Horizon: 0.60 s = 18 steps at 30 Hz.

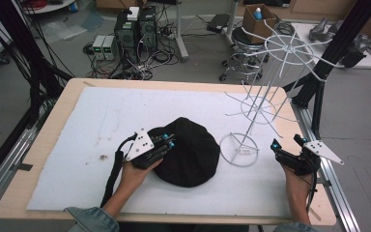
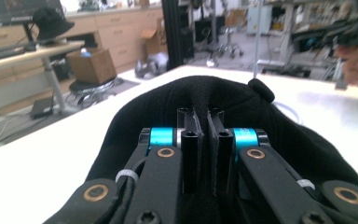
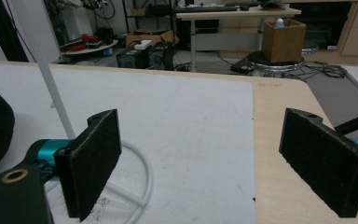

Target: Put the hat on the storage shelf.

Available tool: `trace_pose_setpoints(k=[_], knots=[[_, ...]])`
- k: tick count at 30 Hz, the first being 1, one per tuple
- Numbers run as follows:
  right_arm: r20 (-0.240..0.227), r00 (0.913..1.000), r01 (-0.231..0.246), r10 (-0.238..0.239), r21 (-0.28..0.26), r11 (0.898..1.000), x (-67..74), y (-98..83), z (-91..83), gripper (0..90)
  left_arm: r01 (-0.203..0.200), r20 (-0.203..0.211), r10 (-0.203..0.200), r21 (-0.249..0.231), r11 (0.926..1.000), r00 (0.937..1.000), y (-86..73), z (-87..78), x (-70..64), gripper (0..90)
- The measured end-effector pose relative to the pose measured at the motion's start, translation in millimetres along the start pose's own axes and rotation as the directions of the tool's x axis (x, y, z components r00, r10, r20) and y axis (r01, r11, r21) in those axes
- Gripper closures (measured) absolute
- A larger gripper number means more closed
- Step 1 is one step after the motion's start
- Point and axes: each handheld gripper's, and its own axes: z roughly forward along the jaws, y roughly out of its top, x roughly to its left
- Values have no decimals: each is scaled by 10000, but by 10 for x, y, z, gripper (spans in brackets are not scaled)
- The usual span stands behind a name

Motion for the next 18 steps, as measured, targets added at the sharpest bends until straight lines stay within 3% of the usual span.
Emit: trace_pose_setpoints(k=[9, 14, 18], knots=[[-12, 10000, 8, -8, 3, 10000, -2, 0, 0, 120, -79, 579, 130, -873, 9961, 9982, 45, -54, 1, 859], [-21, 10000, -16, 16, 17, 10000, -5, -1, -4, 120, 304, 919, -148, -1717, 9847, 9957, 104, -146, 75, 859], [-30, 10000, -29, 29, 20, 10000, -4, -1, -4, 121, 475, 1059, -258, -2079, 9770, 9940, 139, -207, 132, 858]])
